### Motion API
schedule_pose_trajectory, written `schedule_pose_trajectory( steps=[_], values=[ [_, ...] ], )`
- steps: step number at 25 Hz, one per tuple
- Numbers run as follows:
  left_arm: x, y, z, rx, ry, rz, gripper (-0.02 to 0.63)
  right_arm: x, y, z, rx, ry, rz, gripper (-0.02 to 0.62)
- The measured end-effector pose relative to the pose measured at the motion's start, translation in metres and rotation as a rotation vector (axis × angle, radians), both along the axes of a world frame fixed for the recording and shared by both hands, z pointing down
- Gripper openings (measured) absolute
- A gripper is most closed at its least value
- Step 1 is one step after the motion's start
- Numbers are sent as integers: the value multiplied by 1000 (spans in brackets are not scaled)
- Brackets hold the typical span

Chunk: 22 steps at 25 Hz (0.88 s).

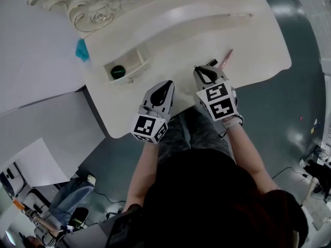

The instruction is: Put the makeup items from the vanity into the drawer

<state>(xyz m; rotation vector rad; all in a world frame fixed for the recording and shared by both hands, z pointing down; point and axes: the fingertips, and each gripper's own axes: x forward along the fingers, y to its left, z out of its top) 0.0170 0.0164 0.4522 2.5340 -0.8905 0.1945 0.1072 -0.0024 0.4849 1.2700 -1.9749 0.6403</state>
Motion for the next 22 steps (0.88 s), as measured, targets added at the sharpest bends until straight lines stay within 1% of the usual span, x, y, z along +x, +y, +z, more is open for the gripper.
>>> schedule_pose_trajectory(
  steps=[7, 17, 20, 22],
  values=[
    [-38, -11, -3, 5, 4, -89, 12, -70, -28, -25, 65, -39, -160, 54],
    [-101, -37, -7, 19, 1, -208, 12, -157, -61, -46, 126, -74, -342, 54],
    [-116, -44, -6, 18, 0, -234, 12, -182, -72, -49, 164, -62, -420, 54],
    [-125, -49, -6, 17, 0, -237, 12, -196, -78, -50, 190, -26, -474, 54]
  ],
)
